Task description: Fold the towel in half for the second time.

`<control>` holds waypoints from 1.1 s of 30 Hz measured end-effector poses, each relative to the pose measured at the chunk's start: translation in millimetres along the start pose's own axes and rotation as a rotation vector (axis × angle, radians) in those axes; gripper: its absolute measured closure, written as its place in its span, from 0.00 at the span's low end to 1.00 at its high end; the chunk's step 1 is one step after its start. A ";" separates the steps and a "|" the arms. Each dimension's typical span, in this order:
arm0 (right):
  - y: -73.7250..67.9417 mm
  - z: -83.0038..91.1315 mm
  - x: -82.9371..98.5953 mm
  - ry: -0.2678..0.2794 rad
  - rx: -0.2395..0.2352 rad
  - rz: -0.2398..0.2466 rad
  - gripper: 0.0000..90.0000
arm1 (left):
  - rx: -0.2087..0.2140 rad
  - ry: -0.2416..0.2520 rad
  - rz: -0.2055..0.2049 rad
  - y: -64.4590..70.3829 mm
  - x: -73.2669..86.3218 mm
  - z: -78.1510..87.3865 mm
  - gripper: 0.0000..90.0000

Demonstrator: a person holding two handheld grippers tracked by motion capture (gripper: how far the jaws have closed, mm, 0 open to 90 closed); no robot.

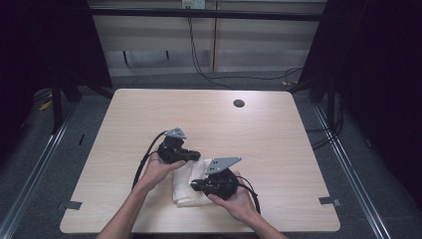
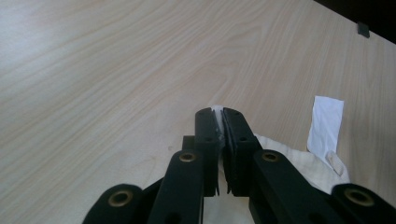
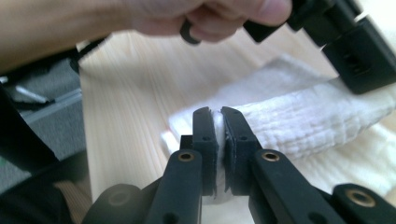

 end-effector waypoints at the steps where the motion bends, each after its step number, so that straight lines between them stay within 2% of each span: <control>1: 1.1 -1.9 4.6 -0.017 0.007 0.006 0.93 | -0.002 -0.007 0.004 -0.2 1.6 -2.9 0.95; 5: 5.2 -6.6 19.5 -0.069 0.027 0.018 0.91 | -0.003 -0.029 -0.001 -0.2 6.8 -14.3 0.94; 7: 7.1 -6.8 25.6 -0.076 0.031 0.011 0.89 | -0.010 -0.041 0.000 -1.2 8.1 -18.9 0.92; 10: 11.3 -5.1 31.8 -0.084 0.044 0.007 0.86 | -0.009 -0.030 0.018 -2.9 7.2 -23.1 0.89; 12: 14.7 -3.0 35.4 -0.094 0.051 -0.006 0.83 | -0.010 -0.024 0.015 -3.4 5.4 -25.3 0.87; 16: 20.4 4.9 40.5 -0.090 0.059 -0.028 0.75 | 0.011 -0.007 0.018 -0.3 0.8 -27.3 0.85; 21: 28.0 16.1 41.7 -0.066 0.076 -0.063 0.63 | 0.032 0.004 -0.010 8.1 -8.8 -32.2 0.80; 23: 30.5 18.5 42.2 -0.066 0.080 -0.067 0.58 | 0.033 0.005 -0.019 9.9 -12.2 -33.3 0.74; 25: 35.1 18.8 43.4 -0.070 0.098 -0.073 0.55 | 0.041 0.018 -0.021 12.0 -16.0 -33.0 0.72; 27: 39.1 18.2 42.7 -0.056 0.088 -0.096 0.53 | 0.039 0.023 -0.023 12.3 -17.7 -30.5 0.66; 30: 45.3 15.8 43.9 -0.070 0.107 -0.101 0.54 | 0.039 0.028 -0.028 13.8 -18.9 -26.1 0.60; 33: 52.5 12.9 45.0 -0.088 0.133 -0.080 0.60 | 0.015 0.041 -0.051 17.3 -23.4 -19.4 0.55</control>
Point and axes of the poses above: each handheld gripper's, and its own axes: z roughly backward along the jaws, x roughly out of its underside, y roughly to its right, the point moved 7 cm from there along -z, roughly forward along the jaws, and after that the axes turned 3 degrees about x, right-handed, at the moved point
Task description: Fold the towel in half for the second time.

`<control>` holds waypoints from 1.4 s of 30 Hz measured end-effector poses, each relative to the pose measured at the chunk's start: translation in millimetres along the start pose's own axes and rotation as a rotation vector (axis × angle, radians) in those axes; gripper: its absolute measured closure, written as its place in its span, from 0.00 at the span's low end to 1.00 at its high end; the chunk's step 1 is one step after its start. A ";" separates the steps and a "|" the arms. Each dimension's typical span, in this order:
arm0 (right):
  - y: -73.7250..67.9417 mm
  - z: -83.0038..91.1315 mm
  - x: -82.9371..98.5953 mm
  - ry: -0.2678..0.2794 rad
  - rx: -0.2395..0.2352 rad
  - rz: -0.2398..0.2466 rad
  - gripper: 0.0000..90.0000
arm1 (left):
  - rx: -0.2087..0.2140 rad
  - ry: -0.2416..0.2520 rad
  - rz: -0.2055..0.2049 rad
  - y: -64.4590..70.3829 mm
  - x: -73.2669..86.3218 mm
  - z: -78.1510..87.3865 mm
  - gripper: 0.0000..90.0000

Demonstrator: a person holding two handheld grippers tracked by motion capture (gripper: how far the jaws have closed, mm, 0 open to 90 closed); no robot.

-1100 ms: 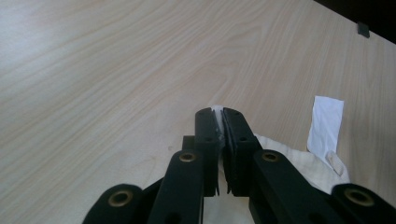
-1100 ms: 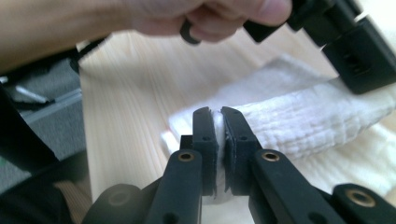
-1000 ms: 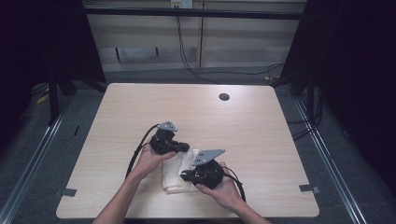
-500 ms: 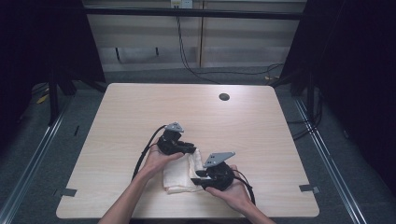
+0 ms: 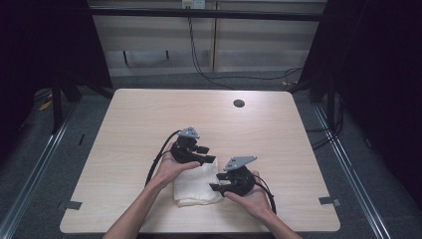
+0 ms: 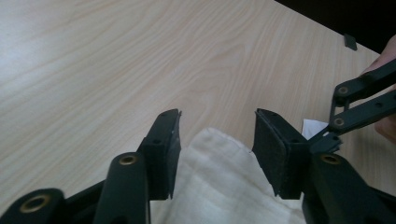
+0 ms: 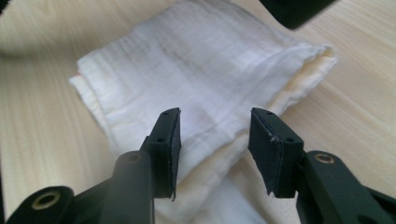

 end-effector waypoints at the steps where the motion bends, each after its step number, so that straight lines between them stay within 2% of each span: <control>1: 2.8 -1.1 -0.4 0.000 0.007 -0.008 0.61 | -0.001 0.004 -0.008 1.1 -1.4 2.2 0.53; 3: 7.6 -2.1 -1.4 0.002 0.018 -0.013 0.66 | -0.010 0.019 -0.017 3.4 -4.2 8.7 0.51; 6: 12.2 -2.5 -1.4 0.004 0.024 -0.017 0.69 | -0.026 0.016 -0.021 2.3 -4.1 17.7 0.48; 10: 15.6 -0.7 -0.1 -0.006 0.042 -0.018 0.75 | -0.048 0.012 0.007 -1.1 2.3 26.8 0.46; 16: 23.1 8.9 -1.2 0.019 0.063 -0.035 0.71 | -0.071 -0.017 0.001 0.7 13.8 40.2 0.42; 20: 28.9 21.7 -3.6 0.036 0.080 -0.046 0.63 | -0.092 -0.022 -0.019 4.6 18.7 51.0 0.36; 22: 32.7 28.2 -4.8 0.049 0.082 -0.062 0.63 | -0.105 -0.030 -0.023 6.6 22.0 58.2 0.33; 25: 37.8 38.4 -6.1 0.079 0.081 -0.067 0.59 | -0.111 -0.035 -0.002 7.9 26.2 67.3 0.38; 28: 42.7 47.1 -4.3 0.103 0.080 -0.084 0.56 | -0.150 -0.034 -0.009 8.2 33.5 76.6 0.32; 29: 44.2 50.8 -3.5 0.114 0.073 -0.096 0.55 | -0.147 -0.028 -0.011 9.0 36.1 79.8 0.30; 32: 49.8 63.0 -1.7 0.138 0.087 -0.113 0.55 | -0.192 -0.026 0.003 11.6 42.5 86.4 0.29; 34: 52.7 70.7 -0.1 0.147 0.097 -0.117 0.54 | -0.185 -0.012 0.007 15.4 45.9 89.6 0.29; 37: 57.6 86.3 7.3 0.171 0.116 -0.127 0.53 | -0.196 -0.023 0.011 17.1 55.6 95.8 0.30; 41: 63.1 101.1 22.0 0.170 0.149 -0.143 0.53 | -0.214 -0.032 0.025 14.1 68.8 107.3 0.30; 42: 63.8 104.7 25.1 0.174 0.154 -0.149 0.52 | -0.224 -0.022 0.032 13.1 70.6 110.5 0.30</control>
Point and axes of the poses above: each handheld gripper's, and its own axes: z roughly backward along the jaws, x roughly out of its underside, y roughly to its right, the point moved 7 cm from there along -z, roughly forward along the jaws, and after that the axes turned 3 degrees about x, right-handed, at the moved point
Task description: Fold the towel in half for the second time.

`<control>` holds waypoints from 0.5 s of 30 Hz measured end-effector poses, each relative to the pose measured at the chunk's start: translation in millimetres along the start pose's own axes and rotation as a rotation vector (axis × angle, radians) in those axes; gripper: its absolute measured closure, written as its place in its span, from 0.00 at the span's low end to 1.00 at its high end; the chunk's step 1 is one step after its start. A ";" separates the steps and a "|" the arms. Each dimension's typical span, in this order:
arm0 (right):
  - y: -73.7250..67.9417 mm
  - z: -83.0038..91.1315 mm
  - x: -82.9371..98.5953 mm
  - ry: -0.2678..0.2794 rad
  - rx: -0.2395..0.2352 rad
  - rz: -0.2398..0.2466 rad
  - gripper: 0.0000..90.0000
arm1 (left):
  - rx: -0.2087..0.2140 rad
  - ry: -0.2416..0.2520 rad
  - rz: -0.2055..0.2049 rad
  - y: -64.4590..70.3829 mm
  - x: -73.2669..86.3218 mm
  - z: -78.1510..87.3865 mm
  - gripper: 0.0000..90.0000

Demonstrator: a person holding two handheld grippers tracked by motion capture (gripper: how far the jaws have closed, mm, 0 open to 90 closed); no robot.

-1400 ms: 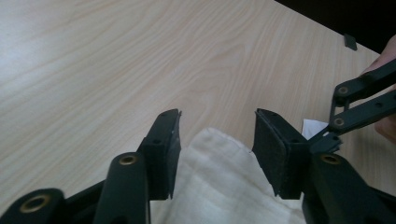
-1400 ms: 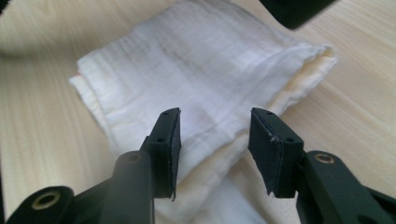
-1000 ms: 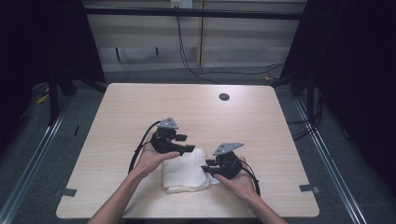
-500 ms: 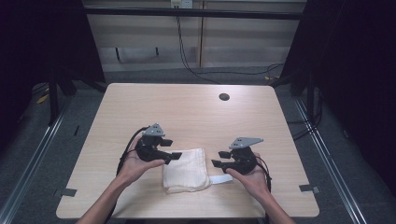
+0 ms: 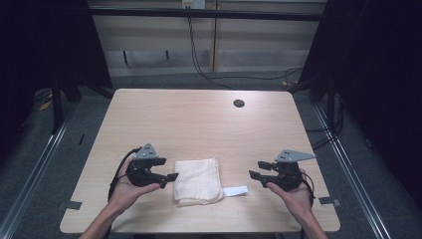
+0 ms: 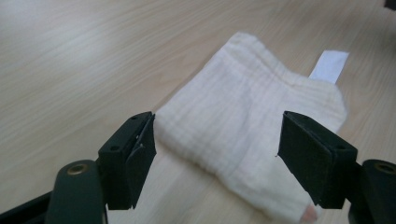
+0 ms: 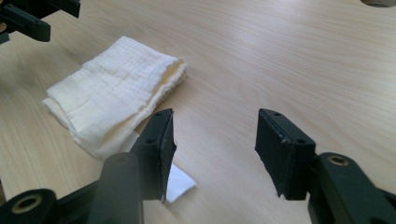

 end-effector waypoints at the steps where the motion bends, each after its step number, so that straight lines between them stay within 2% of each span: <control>1: 1.2 3.4 2.1 -0.002 0.007 -0.012 0.51 | -0.003 -0.002 0.005 -1.9 1.3 3.0 0.33; 3: 4.2 10.0 4.7 0.010 0.017 -0.023 0.49 | -0.012 -0.029 -0.002 -4.0 2.6 7.6 0.34; 4: 5.4 12.1 5.4 0.014 0.013 -0.029 0.49 | -0.031 -0.025 -0.008 -5.3 2.7 12.9 0.34; 6: 10.6 18.8 7.6 0.029 0.033 -0.035 0.47 | -0.024 -0.008 0.002 -5.5 6.6 21.4 0.34; 7: 13.7 23.2 9.2 0.041 0.038 -0.046 0.47 | -0.039 -0.008 -0.002 -6.6 9.7 24.5 0.35; 8: 16.4 25.7 10.8 0.044 0.047 -0.052 0.45 | -0.056 -0.001 0.010 -8.3 15.5 28.4 0.36; 10: 25.9 31.3 16.6 0.045 0.084 -0.075 0.44 | -0.056 0.013 0.051 -9.5 24.9 32.3 0.36; 12: 31.8 35.0 21.9 0.044 0.094 -0.094 0.43 | -0.057 0.029 0.132 -9.6 37.8 33.4 0.38; 15: 37.2 41.7 31.0 0.040 0.109 -0.107 0.42 | -0.049 -0.012 0.111 -5.8 51.1 31.5 0.37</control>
Point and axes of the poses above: each handheld gripper's, and its own axes: z roughly backward along the jaws, x roughly out of its underside, y roughly to its right, the point moved 7 cm from there along -z, roughly forward along the jaws, and after that the axes turned 3 degrees about x, right-handed, at the moved point
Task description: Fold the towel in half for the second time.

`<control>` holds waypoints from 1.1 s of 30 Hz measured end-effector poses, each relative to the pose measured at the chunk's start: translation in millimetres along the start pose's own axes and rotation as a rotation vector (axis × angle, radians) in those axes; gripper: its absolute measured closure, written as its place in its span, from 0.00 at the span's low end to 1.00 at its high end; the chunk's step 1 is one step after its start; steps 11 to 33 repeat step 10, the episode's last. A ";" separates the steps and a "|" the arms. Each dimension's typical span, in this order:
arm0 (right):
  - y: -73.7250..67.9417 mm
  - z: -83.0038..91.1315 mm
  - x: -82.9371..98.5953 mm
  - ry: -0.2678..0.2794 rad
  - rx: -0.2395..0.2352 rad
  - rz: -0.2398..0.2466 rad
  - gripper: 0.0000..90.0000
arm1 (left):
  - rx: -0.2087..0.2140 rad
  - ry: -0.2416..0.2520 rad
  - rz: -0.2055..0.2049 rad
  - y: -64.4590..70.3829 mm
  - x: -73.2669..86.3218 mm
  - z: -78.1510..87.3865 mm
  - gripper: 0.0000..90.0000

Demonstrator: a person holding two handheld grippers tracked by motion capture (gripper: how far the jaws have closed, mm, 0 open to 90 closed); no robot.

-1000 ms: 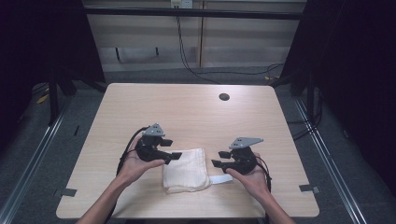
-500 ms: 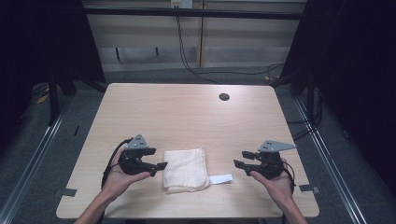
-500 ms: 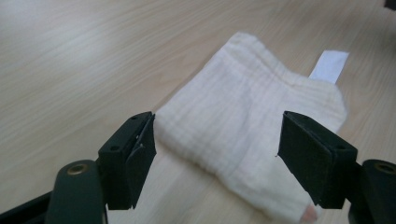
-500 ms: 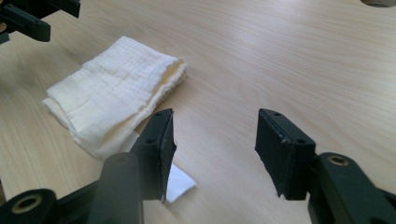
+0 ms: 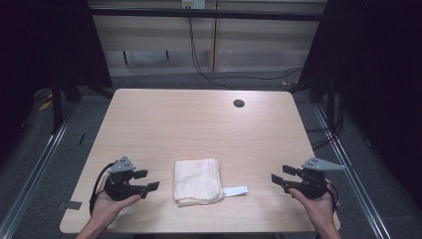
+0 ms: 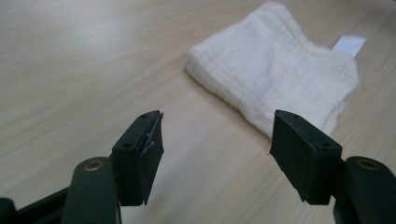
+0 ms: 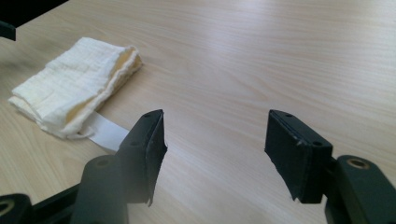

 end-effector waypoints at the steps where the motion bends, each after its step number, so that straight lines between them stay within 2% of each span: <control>1: 1.4 1.4 1.8 -0.001 0.005 0.002 0.42 | -0.010 0.000 -0.014 -0.4 3.0 0.7 0.37; 4: 9.6 4.5 11.5 -0.002 0.025 -0.002 0.43 | -0.042 0.024 -0.006 -5.5 12.5 1.9 0.36; 5: 13.2 3.6 14.8 -0.007 0.044 0.002 0.42 | -0.040 0.015 -0.005 -7.4 15.2 1.4 0.36; 7: 18.5 0.7 19.1 -0.019 0.053 0.006 0.41 | -0.047 0.015 0.007 -10.9 15.9 1.3 0.35; 9: 23.1 -1.3 20.7 -0.024 0.081 0.004 0.39 | -0.044 0.045 0.005 -12.4 12.2 3.6 0.33; 10: 24.0 -2.1 20.1 -0.012 0.082 0.004 0.38 | -0.045 0.048 0.006 -13.0 11.6 3.9 0.33; 33: 24.0 -2.1 20.1 -0.012 0.082 0.004 0.38 | -0.045 0.048 0.006 -13.0 11.6 3.9 0.33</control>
Point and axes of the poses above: each handheld gripper's, and its own axes: z roughly backward along the jaws, x roughly out of its underside, y roughly to its right, the point moved 7 cm from there along -z, roughly forward along the jaws, and after that the axes turned 3 degrees about x, right-handed, at the moved point
